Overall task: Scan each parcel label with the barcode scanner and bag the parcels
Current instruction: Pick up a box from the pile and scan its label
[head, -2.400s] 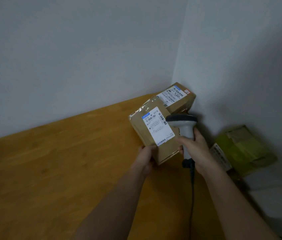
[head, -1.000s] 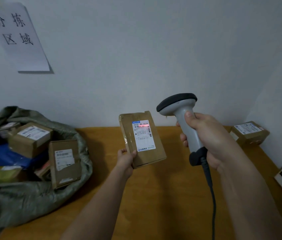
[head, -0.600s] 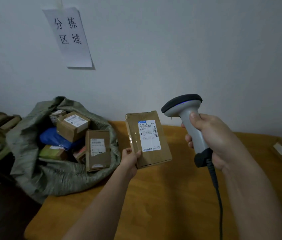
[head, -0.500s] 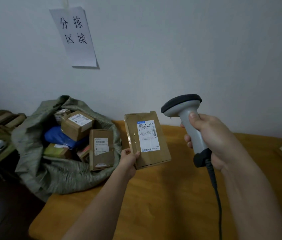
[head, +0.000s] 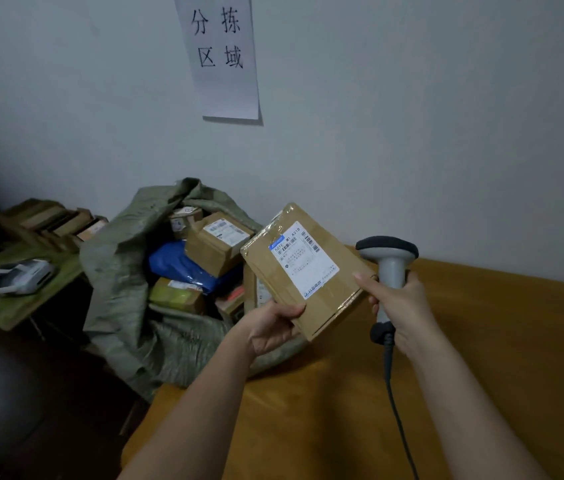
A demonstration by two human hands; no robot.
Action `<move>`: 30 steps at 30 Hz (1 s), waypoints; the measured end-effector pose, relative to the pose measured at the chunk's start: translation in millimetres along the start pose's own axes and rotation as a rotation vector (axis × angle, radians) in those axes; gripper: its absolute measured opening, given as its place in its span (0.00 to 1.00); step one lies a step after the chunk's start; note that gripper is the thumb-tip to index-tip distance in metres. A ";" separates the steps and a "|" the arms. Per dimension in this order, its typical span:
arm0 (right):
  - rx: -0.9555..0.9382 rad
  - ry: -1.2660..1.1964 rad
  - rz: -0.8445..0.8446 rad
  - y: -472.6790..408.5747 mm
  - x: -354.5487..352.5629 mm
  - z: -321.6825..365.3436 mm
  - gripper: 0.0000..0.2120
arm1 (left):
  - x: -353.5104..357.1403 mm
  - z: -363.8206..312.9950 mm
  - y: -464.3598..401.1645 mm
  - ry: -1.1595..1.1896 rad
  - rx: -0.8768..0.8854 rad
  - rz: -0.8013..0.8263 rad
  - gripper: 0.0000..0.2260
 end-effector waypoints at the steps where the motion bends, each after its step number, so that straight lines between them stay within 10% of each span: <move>1: 0.010 -0.018 -0.004 -3.3 17.4 -3.2 0.28 | -13.2 -10.3 2.6 -0.032 0.005 0.001 0.23; 5: 0.033 -0.044 -0.008 -10.2 89.5 -12.9 0.27 | -79.5 -51.3 15.2 0.013 0.207 -0.207 0.21; 8: 0.027 -0.007 -0.011 -10.7 131.8 -22.4 0.28 | -152.0 -72.5 23.2 -0.153 0.283 -1.174 0.34; 10: 0.032 0.020 -0.012 -11.4 151.7 -30.2 0.28 | -191.7 -75.8 34.1 -0.185 0.126 -1.480 0.45; 15: 0.034 0.062 0.010 -20.4 188.9 -49.3 0.29 | -285.3 -59.5 18.1 -0.092 0.006 -1.090 0.30; 24: 0.009 0.299 0.148 -32.3 260.5 -97.6 0.39 | -204.6 -124.8 77.9 0.272 0.196 -0.475 0.15; 30: -0.001 0.428 0.216 -32.4 270.3 -103.7 0.31 | -196.4 -122.5 79.8 0.262 0.211 -0.558 0.11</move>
Point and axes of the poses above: each hand's wrist, its own y-axis away from the middle knuckle, its own x-axis out of the palm, z = x × y, the point moved 1 cm from there along -y, towards the middle knuckle, and after that the axes turned 8 degrees about y, right-handed, at the moved point
